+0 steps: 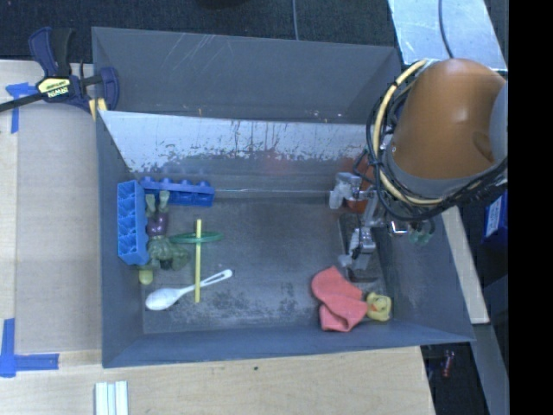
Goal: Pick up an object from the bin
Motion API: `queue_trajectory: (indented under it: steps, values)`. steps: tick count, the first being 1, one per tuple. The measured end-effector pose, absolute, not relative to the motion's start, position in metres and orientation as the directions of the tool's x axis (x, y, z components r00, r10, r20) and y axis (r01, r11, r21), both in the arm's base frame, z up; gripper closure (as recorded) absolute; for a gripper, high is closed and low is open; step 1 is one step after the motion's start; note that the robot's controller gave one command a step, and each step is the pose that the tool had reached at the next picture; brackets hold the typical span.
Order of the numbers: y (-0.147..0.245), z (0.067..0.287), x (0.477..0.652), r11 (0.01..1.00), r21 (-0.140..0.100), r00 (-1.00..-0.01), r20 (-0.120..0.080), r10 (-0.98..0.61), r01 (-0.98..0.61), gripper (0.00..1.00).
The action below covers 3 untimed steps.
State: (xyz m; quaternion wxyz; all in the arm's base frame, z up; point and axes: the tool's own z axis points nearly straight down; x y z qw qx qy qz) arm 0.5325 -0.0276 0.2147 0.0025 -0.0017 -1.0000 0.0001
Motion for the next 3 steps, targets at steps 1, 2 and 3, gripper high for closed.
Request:
queue_trajectory:
  steps: [1, 2, 3]
  values:
    - [-0.028, 0.219, 0.534, 1.0, 0.0, -1.0, -0.004, 0.003, 0.003, 0.0]
    - [-0.032, 0.171, 0.521, 0.993, -0.001, -0.993, -0.006, -0.116, -0.116, 0.0]
    - [-0.029, 0.152, 0.508, 0.945, -0.002, -0.945, -0.003, -0.326, -0.326, 0.0]
